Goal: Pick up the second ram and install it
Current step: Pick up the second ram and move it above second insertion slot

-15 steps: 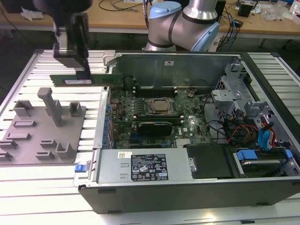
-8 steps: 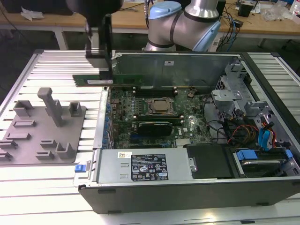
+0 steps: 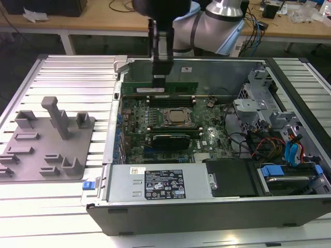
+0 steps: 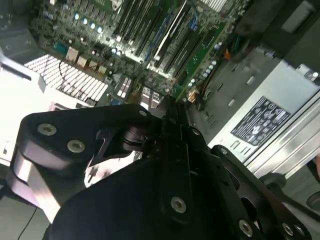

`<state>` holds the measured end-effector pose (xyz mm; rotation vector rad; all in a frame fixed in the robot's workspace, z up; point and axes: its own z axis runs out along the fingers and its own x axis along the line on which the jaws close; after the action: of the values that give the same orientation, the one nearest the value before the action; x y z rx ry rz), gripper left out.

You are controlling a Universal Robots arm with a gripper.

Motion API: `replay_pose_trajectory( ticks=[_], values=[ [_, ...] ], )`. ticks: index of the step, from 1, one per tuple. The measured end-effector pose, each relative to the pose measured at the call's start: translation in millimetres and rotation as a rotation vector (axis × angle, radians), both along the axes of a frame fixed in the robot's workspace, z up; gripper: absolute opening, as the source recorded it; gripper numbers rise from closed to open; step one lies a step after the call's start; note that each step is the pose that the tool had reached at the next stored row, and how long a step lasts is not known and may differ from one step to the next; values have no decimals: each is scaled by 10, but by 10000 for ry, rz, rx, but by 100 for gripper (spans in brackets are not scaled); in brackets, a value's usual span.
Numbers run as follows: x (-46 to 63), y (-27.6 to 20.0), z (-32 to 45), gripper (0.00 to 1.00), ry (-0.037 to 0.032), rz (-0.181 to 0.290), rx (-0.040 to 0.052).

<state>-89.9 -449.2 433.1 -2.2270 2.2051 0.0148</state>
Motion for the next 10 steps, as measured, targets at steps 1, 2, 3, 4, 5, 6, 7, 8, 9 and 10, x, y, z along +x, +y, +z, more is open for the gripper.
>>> replay_pose_trajectory(
  ticks=[1,2,3,4,5,6,7,8,9,10],
  values=[
    [62,0,0,9,0,2,1],
    [148,0,0,9,0,0,0],
    [233,0,0,9,0,1,0],
    [324,0,-2,9,1,2,0],
    [420,0,-8,9,7,1,1],
    [448,0,-20,9,7,2,2],
    [448,0,-20,9,8,0,-1],
    [449,0,-45,9,8,1,-1],
    [449,0,-62,9,9,1,-2],
    [449,0,-80,9,12,2,-7]
  ],
)
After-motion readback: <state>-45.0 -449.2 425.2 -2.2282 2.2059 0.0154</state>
